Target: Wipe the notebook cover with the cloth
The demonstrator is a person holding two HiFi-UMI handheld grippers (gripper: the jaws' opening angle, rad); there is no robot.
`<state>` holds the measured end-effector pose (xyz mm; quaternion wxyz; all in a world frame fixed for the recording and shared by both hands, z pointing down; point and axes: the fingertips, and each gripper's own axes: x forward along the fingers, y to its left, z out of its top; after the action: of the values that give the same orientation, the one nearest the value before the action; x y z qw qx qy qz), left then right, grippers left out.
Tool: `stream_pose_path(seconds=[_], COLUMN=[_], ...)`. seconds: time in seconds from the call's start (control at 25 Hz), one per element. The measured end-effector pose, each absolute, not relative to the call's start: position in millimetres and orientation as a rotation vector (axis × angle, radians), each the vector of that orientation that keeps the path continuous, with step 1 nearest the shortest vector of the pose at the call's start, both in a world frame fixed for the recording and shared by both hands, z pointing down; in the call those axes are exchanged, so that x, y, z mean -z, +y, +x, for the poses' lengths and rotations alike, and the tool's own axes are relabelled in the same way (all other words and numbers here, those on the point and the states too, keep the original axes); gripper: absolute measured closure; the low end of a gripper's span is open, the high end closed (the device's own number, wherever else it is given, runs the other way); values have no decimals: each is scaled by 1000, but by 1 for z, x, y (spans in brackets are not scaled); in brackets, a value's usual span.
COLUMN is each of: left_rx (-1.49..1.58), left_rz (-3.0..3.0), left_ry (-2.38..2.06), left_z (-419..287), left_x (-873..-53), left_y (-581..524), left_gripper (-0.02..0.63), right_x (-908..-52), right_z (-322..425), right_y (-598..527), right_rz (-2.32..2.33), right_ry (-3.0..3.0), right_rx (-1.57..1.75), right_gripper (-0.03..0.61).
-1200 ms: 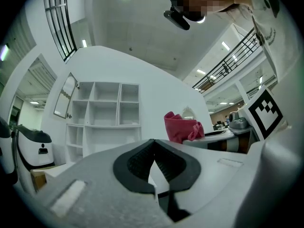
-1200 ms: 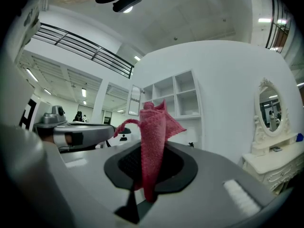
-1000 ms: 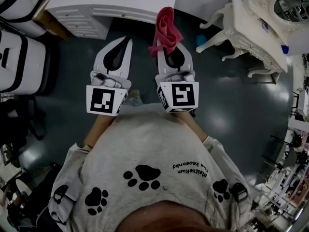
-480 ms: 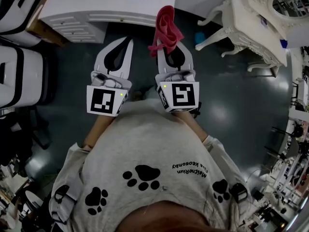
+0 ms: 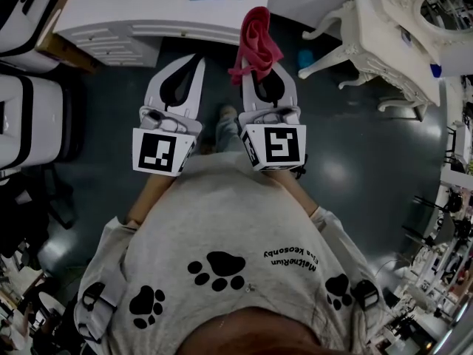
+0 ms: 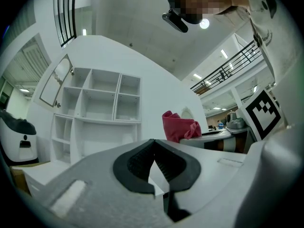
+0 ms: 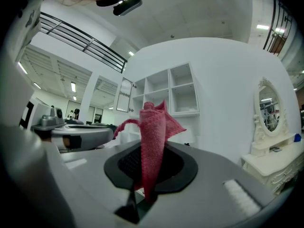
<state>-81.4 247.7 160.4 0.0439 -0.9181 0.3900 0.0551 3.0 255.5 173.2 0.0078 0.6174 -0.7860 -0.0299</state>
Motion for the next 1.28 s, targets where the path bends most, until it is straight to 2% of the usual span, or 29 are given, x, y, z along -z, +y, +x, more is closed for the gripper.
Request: stream_pose_path(seconds=[0.8, 1.28], left_rx=[-169, -140], left_rz=[-2721, -2676], left_ry=[1355, 1484], left_z=[-36, -21], left_x=[-158, -163], left_y=[108, 60], left_gripper=[617, 617], right_x=[-176, -180], right_z=[50, 67], right_y=[101, 43], right_rz=[1752, 1648], right_ry=[-2567, -2665], right_rx=[92, 68], right_gripper=[530, 529])
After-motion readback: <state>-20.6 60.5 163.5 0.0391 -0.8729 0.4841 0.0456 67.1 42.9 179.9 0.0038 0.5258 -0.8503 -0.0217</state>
